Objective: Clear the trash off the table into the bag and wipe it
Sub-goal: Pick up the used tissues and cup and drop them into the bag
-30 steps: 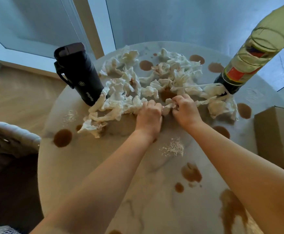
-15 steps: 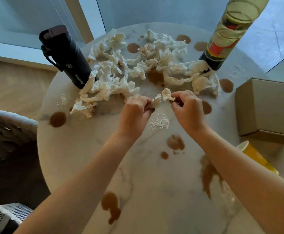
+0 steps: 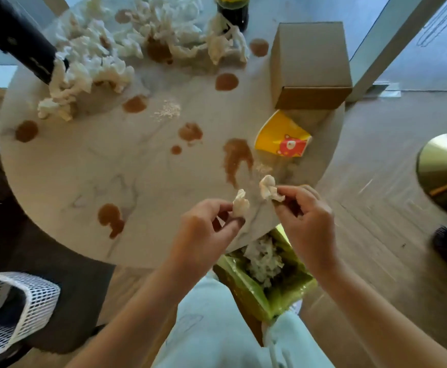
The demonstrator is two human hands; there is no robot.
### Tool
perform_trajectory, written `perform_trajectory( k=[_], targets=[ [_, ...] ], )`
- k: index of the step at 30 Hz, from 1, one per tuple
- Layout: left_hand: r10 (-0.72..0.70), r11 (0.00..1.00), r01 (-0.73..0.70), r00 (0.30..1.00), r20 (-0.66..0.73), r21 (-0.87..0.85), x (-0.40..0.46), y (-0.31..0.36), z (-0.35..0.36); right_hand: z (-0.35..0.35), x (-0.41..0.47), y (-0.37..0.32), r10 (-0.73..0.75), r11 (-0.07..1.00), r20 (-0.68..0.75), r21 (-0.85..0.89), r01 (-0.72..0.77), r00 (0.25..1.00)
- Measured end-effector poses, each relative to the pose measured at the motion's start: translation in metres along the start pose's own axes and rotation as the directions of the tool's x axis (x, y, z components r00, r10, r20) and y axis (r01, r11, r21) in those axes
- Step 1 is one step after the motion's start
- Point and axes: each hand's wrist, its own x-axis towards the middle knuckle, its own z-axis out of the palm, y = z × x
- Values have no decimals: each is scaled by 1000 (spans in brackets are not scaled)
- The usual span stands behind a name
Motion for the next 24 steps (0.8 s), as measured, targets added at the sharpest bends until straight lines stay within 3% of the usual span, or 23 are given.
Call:
perform_trajectory(
  k=[6,9,11,13,15,20,24],
  targets=[
    [-16,997,-6,965,261,83,-51,-7,96,-41,-109,73,223,969,19,-115,-220,975],
    [-113,981,53,937,331,184,-52,-36,137,-35,-136,104,378,912,62,-196,-360,924],
    [-171,960,66,907,384,271,-47,-54,158,-28,-145,124,532,839,162,-238,-490,831],
    [-227,934,60,862,452,353,-43,-66,170,-25,-150,141,698,716,286,-315,-623,657],
    [-256,927,60,823,507,371,-43,-70,174,-27,-153,149,748,664,308,-357,-657,588],
    [-131,972,21,877,462,235,-45,-56,161,-40,-142,132,676,737,258,-239,-632,690],
    [78,987,-123,926,369,101,-43,-28,127,-42,-118,98,504,859,132,-175,-480,854]
  ],
)
